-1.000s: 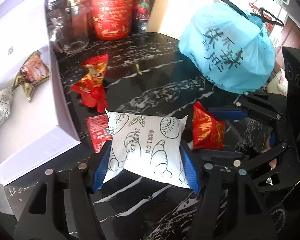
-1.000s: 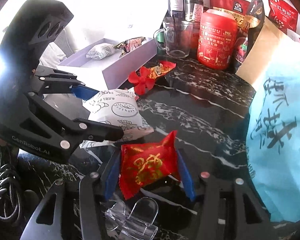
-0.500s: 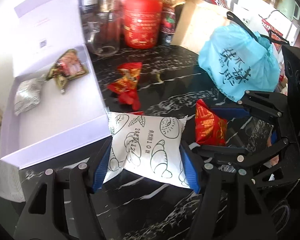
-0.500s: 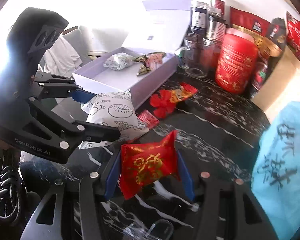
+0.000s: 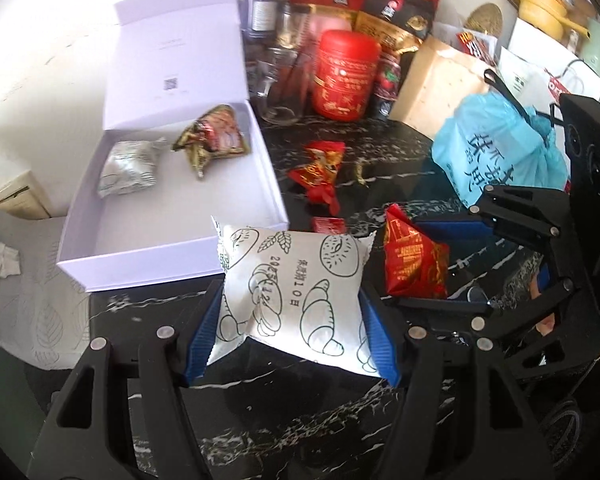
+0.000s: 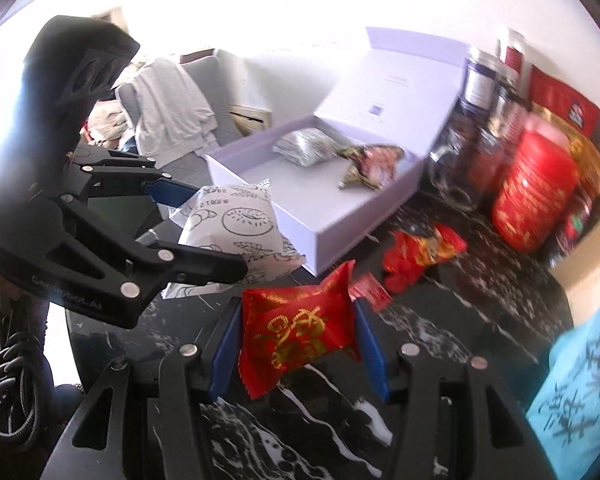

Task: Organize objects

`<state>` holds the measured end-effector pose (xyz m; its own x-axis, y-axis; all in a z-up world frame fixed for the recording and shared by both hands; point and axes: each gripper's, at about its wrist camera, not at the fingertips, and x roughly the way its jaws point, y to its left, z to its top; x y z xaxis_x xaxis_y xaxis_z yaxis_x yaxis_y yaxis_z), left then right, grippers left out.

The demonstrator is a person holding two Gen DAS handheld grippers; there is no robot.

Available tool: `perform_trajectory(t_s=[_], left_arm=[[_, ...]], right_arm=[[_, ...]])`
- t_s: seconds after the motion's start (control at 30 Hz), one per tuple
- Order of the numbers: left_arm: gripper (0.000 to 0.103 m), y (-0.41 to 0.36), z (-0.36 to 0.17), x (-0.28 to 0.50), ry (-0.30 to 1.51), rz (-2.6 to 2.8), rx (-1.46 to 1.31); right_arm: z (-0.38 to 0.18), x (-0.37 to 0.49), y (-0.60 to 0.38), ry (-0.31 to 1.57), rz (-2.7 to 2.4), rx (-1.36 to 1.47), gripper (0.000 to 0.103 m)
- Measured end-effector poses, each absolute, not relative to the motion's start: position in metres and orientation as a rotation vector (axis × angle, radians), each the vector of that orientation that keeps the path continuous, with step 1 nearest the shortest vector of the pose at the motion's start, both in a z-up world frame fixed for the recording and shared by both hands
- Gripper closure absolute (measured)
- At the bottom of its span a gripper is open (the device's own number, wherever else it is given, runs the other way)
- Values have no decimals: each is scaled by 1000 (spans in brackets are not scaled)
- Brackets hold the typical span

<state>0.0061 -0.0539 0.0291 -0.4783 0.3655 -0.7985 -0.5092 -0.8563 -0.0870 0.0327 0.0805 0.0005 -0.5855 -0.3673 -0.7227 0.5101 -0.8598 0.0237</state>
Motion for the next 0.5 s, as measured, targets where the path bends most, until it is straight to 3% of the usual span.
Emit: perform_trajectory(t_s=[0.5], left_arm=[[39, -89, 58, 1, 177, 2429, -1143]], right_arm=[[37, 26, 44, 373, -2337, 910, 47]])
